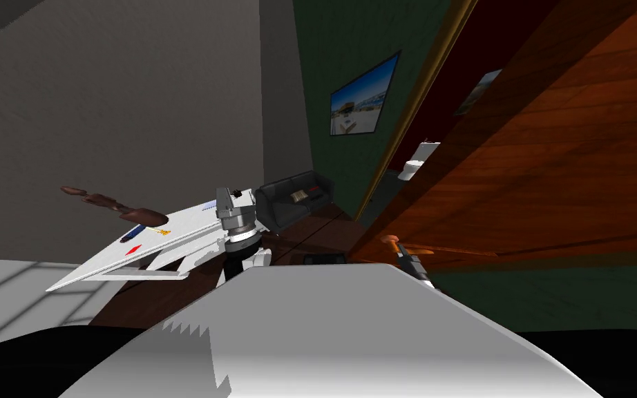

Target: Pull the door open

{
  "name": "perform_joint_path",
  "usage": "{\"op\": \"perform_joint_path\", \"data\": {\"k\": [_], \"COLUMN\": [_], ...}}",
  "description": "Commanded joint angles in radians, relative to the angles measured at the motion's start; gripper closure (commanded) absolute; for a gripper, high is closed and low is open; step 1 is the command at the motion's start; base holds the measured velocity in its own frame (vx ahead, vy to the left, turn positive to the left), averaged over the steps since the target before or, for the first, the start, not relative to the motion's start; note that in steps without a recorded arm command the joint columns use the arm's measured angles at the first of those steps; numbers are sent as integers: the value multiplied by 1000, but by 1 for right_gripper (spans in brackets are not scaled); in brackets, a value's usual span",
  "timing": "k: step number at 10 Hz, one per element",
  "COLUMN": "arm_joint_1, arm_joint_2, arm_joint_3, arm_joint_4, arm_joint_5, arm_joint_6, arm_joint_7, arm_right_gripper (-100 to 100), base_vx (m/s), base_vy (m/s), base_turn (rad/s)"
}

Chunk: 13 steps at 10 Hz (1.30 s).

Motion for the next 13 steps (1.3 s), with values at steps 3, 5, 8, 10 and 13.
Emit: {"op": "perform_joint_path", "data": {"k": [3, 5, 8, 10, 13], "arm_joint_1": [-5, -10, -18, -23, -30], "arm_joint_2": [-5, -11, -20, -26, -34], "arm_joint_3": [12, 20, 34, 42, 53], "arm_joint_4": [15, 27, 47, 60, 76], "arm_joint_5": [2, 3, 5, 6, 7], "arm_joint_6": [-13, -25, -46, -58, -74], "arm_joint_7": [-9, -17, -29, -37, -46], "arm_right_gripper": [100, 100, 100, 100, 100], "base_vx": [-141, -200, -201, -178, -196], "base_vy": [-17, -44, -43, -31, -15], "base_turn": [95, 135, 147, 134, 102]}}
